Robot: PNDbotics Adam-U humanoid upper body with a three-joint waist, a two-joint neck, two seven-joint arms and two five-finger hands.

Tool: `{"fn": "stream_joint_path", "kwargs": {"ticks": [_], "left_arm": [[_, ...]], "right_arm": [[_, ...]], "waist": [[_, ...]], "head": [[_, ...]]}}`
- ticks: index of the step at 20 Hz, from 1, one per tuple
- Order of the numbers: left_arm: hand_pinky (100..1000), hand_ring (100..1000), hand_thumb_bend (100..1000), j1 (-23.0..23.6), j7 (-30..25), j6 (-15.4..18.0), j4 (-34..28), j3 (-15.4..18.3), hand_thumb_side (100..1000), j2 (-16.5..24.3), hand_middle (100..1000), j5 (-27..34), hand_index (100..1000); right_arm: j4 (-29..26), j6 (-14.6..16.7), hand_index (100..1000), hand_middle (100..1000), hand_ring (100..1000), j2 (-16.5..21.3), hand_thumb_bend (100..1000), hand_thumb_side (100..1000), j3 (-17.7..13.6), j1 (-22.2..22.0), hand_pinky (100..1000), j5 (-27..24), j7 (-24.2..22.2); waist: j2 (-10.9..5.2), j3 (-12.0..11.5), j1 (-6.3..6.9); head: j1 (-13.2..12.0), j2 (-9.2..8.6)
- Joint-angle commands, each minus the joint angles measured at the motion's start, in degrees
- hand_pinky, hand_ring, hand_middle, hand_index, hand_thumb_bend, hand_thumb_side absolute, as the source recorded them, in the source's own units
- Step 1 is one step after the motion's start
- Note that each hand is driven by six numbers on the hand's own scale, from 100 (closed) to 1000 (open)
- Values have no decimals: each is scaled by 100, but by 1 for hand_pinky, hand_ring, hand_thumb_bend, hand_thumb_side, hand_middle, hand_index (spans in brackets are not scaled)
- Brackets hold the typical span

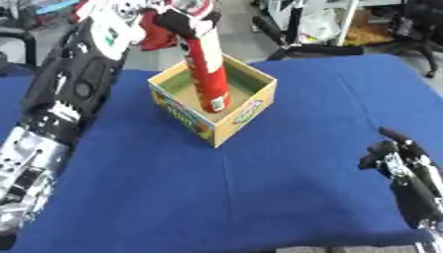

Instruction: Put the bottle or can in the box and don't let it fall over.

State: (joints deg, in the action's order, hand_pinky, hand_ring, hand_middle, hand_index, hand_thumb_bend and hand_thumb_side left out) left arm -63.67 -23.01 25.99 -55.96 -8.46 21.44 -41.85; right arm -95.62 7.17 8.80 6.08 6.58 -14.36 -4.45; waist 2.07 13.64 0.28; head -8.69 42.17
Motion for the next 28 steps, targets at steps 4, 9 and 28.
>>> {"fn": "stream_joint_path", "kwargs": {"ticks": [4, 9, 28], "left_arm": [[988, 996, 100, 27, 601, 399, -41, -185, 489, 63, 1000, -227, 1000], [911, 913, 100, 225, 1070, 647, -606, -238, 368, 424, 932, 166, 1000], [630, 693, 100, 5099, 1569, -1569, -5356, 1234, 651, -748, 748, 5278, 883]], "right_arm": [[-119, 17, 814, 541, 534, 53, 100, 367, -10, 43, 536, 0, -9], [-121, 36, 814, 542, 535, 72, 100, 366, -83, 6, 537, 28, 45], [-127, 123, 814, 541, 534, 149, 100, 366, -404, -178, 535, 142, 358]], "waist": [[-48, -62, -14], [-54, -163, -3], [-87, -854, -111]], "head": [[39, -62], [157, -33], [596, 184]]}}
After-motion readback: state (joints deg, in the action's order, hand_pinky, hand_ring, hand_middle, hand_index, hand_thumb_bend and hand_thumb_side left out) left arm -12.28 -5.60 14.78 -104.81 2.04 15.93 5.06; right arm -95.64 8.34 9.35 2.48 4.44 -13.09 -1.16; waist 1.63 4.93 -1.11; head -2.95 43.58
